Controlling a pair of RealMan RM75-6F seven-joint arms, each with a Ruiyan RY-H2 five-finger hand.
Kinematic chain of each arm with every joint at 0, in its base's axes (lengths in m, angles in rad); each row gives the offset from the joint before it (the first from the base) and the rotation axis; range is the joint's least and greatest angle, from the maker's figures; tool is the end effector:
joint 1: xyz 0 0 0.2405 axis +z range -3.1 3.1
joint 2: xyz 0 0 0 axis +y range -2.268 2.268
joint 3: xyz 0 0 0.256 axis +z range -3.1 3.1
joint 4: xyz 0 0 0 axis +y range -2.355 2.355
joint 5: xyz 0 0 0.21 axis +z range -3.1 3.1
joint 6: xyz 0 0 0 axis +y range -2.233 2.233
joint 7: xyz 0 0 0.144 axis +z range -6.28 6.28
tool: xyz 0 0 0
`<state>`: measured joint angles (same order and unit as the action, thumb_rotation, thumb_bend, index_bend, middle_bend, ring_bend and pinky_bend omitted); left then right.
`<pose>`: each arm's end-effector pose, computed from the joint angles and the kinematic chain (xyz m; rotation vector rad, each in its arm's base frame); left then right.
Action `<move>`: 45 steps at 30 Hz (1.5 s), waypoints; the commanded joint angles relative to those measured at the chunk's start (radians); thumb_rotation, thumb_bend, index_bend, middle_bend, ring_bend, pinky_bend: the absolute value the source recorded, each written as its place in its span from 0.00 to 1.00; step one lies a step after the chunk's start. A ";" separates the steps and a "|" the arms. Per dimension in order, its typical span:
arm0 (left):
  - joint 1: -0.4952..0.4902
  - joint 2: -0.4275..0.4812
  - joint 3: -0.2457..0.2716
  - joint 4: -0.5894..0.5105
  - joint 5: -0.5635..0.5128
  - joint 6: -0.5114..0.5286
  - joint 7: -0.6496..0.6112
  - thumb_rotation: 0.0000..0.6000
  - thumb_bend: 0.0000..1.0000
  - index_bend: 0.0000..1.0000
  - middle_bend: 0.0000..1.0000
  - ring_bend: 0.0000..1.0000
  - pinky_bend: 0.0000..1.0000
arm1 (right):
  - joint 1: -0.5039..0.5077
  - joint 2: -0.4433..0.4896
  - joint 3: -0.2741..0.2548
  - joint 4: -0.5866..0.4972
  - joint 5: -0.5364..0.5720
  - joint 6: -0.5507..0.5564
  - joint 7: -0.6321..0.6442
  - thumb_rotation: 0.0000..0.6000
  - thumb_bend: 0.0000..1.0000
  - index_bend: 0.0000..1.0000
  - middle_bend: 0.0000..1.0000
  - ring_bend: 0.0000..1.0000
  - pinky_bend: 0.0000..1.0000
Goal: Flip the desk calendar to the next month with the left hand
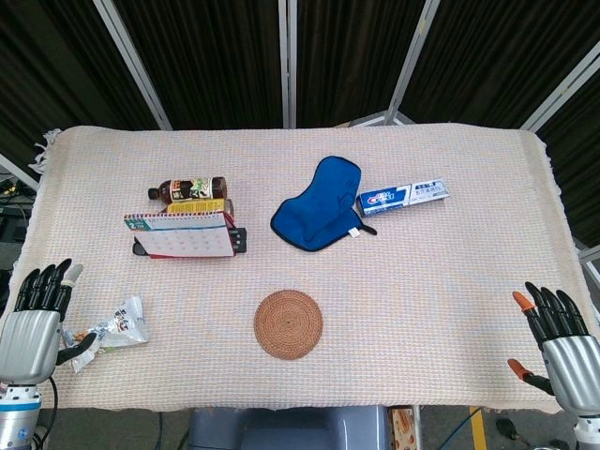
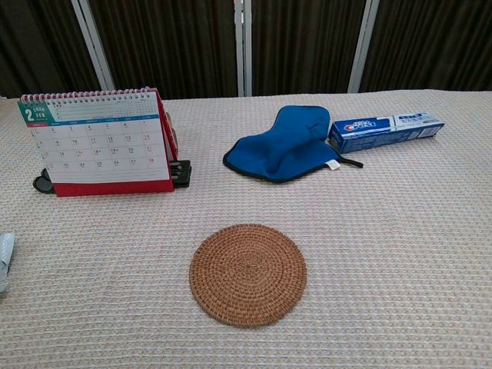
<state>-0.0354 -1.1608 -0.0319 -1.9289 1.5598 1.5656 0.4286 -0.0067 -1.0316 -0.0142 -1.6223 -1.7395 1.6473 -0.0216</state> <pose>-0.2400 0.1588 0.1365 -1.3965 -0.8123 -0.8847 -0.2936 -0.1368 0.1831 1.5124 -0.7309 0.9552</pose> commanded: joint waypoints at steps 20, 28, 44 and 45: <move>-0.005 -0.012 -0.011 0.005 -0.028 -0.009 -0.014 1.00 0.11 0.00 0.02 0.05 0.05 | 0.005 0.000 0.002 -0.007 0.003 -0.008 -0.002 1.00 0.04 0.00 0.00 0.00 0.00; -0.035 -0.108 -0.081 -0.009 -0.200 -0.069 -0.129 1.00 0.62 0.00 0.67 0.69 0.58 | 0.004 0.004 0.000 -0.008 0.003 -0.007 0.009 1.00 0.04 0.00 0.00 0.00 0.00; -0.232 -0.105 -0.209 -0.017 -0.719 -0.469 -0.262 1.00 0.74 0.00 0.68 0.71 0.63 | 0.002 0.015 -0.002 -0.014 -0.004 0.002 0.028 1.00 0.04 0.00 0.00 0.00 0.00; -0.242 -0.109 -0.214 -0.009 -0.741 -0.480 -0.262 1.00 0.74 0.00 0.68 0.71 0.63 | 0.002 0.016 -0.002 -0.014 -0.004 0.003 0.030 1.00 0.04 0.00 0.00 0.00 0.00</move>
<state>-0.2385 -1.2610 -0.2200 -1.9554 0.8802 1.1317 0.1788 -0.0050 -1.0157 -0.0166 -1.6364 -1.7440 1.6499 0.0082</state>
